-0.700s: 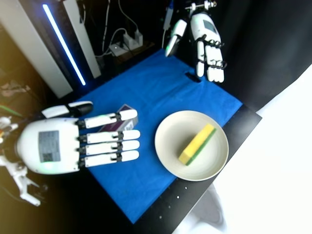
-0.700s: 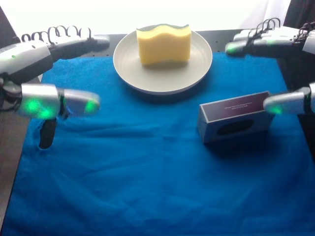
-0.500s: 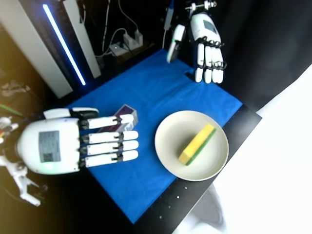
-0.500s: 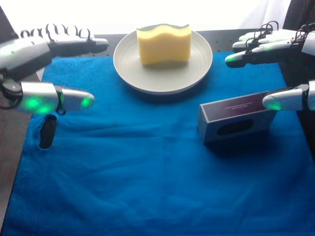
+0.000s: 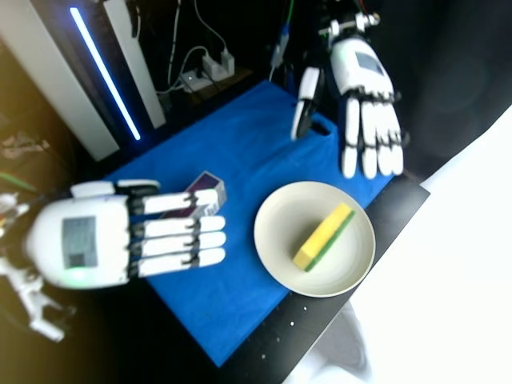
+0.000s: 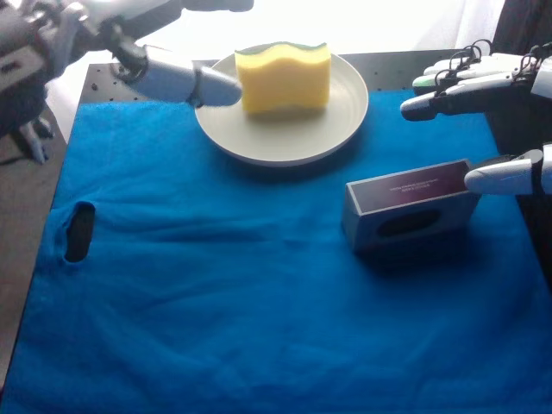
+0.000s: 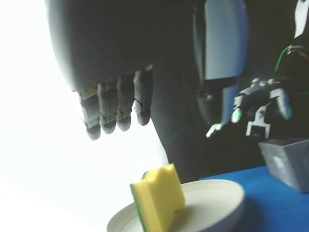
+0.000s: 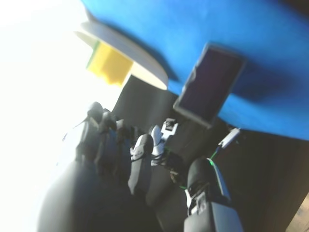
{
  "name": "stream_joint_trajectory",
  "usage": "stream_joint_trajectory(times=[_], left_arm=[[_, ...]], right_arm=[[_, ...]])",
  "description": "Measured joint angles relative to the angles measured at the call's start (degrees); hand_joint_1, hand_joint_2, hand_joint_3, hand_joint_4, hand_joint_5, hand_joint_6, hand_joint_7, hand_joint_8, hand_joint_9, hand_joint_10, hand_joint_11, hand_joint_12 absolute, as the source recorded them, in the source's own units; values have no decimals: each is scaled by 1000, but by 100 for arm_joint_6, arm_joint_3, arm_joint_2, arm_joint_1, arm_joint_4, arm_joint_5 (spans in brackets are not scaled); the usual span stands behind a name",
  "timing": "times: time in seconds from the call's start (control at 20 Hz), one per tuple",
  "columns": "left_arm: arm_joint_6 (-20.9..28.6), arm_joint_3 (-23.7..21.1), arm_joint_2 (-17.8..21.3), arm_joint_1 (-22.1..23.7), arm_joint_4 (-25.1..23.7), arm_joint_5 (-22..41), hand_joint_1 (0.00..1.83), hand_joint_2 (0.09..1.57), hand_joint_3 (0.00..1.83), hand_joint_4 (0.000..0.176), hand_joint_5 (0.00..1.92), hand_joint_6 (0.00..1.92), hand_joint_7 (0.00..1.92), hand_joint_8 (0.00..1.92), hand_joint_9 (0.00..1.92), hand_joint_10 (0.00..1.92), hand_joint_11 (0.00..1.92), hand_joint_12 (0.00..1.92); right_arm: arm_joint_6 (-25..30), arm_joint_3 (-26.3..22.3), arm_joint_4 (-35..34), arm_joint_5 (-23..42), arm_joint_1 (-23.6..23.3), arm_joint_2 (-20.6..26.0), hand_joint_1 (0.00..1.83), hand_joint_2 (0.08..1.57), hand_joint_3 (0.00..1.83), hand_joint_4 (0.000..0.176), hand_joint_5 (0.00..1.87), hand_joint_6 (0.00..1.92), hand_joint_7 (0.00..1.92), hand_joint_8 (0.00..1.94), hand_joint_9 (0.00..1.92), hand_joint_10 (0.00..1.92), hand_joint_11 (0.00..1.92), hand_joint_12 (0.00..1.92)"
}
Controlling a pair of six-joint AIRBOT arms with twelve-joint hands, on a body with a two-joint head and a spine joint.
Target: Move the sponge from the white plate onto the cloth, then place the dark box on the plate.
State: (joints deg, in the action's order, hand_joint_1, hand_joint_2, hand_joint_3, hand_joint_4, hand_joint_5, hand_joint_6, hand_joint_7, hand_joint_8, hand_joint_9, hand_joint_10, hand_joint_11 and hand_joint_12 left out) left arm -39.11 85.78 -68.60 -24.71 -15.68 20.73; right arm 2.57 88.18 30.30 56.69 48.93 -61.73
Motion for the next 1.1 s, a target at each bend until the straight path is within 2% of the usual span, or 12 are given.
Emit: stream_joint_trajectory(times=[0.1,0.2,0.35,0.45,0.6,0.65,0.7,0.8,0.9,0.95,1.05,1.1], left_arm=[[-149,413,-378,229,0,-289,571,1059,1,96,317,0,235,1,132,5,0,172],[-157,717,-664,289,11,-466,623,1058,0,75,352,0,293,1,219,4,0,358],[-160,1091,-1091,313,-17,-798,686,1005,0,101,461,6,446,8,386,8,0,837],[-186,1270,-1237,317,-20,-918,811,997,0,54,517,7,510,8,438,11,0,891],[-251,1541,-1419,345,-50,-1213,900,1109,2,29,760,7,777,18,627,25,63,1021],[-254,1617,-1482,352,-85,-1294,1180,1132,0,0,985,523,857,1089,698,200,23,1270],[-249,1635,-1510,354,-85,-1329,1223,1172,0,0,959,739,815,1409,537,701,4,1399],[-249,1635,-1537,367,-96,-1335,1228,1190,0,0,918,835,789,1516,306,1291,0,1550],[-247,1635,-1552,424,-85,-1311,1234,1178,0,0,957,777,801,1494,253,1367,0,1577],[-249,1635,-1552,433,-66,-1276,1221,1187,13,0,842,1114,804,1342,247,1460,0,1729],[-249,1478,-1458,437,-17,-1123,1224,1199,2,0,922,845,744,1564,250,1457,0,1685],[-247,1366,-1386,437,-20,-1060,1132,1136,2,0,961,956,631,1430,270,1535,7,1796]], right_arm=[[2,55,72,33,0,-70,579,1182,1,171,368,0,248,1,137,1,36,114],[2,68,114,26,0,-118,566,1185,2,156,365,1,235,0,117,0,6,103],[0,129,184,37,0,-140,607,1196,4,151,350,0,218,0,96,0,10,100],[2,151,151,24,0,-140,563,1205,6,164,340,0,208,0,96,1,25,101],[2,151,177,24,0,-146,552,1215,7,155,330,0,183,0,95,3,56,107],[2,151,179,26,0,-151,554,1220,7,139,331,1,192,3,116,10,79,113],[2,151,173,31,0,-164,554,1222,7,143,330,1,196,5,122,11,85,113],[2,151,173,33,0,-192,559,1227,5,140,327,0,199,3,129,9,78,103],[2,149,177,33,0,-210,522,1235,6,105,334,2,205,3,150,10,100,104],[2,149,173,31,0,-210,514,1245,8,99,330,1,208,3,162,13,131,114],[2,131,138,28,0,-210,461,1253,7,127,321,0,213,3,171,8,130,106],[4,118,125,26,0,-210,468,1258,7,109,325,2,217,3,166,5,123,99]])
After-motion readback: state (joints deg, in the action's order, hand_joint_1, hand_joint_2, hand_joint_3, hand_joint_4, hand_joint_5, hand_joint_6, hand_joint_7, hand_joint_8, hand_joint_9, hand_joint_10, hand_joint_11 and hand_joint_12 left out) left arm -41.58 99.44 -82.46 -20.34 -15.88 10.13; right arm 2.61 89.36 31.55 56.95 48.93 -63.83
